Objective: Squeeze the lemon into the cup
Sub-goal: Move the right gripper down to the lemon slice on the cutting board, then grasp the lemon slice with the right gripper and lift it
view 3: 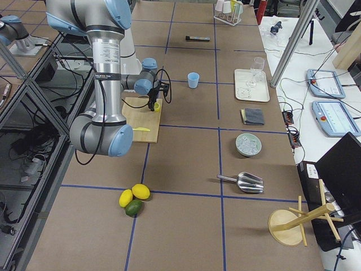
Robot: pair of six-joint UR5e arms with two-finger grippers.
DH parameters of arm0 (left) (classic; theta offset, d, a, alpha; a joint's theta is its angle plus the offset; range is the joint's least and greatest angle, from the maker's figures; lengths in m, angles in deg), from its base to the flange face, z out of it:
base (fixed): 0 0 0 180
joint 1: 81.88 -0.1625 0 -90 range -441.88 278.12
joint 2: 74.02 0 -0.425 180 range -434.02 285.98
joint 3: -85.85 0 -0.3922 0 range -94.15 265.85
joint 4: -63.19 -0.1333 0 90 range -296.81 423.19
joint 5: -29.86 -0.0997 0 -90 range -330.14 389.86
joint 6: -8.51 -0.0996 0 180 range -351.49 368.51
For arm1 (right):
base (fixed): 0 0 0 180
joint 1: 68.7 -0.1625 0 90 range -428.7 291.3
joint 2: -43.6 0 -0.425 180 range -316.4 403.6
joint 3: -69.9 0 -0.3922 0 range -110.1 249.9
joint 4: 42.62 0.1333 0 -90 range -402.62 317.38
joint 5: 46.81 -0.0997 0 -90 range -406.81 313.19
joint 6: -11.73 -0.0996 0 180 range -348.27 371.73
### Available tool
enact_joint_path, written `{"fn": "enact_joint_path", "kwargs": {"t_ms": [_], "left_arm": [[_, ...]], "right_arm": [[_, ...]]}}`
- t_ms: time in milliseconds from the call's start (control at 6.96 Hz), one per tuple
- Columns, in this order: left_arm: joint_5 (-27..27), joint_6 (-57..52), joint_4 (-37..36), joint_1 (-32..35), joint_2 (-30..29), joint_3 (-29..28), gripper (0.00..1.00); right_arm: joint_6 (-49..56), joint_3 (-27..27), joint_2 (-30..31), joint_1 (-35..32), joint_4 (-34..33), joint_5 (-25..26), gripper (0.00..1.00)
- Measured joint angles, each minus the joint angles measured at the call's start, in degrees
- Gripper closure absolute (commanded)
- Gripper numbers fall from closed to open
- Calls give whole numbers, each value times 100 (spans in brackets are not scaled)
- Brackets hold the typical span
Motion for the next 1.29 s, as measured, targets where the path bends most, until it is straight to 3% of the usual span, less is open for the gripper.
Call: {"fn": "enact_joint_path", "kwargs": {"t_ms": [1293], "left_arm": [[35, 16, 0, 2, 21, 40, 0]], "right_arm": [[1, 408, 158, -198, -131, -41, 61]]}}
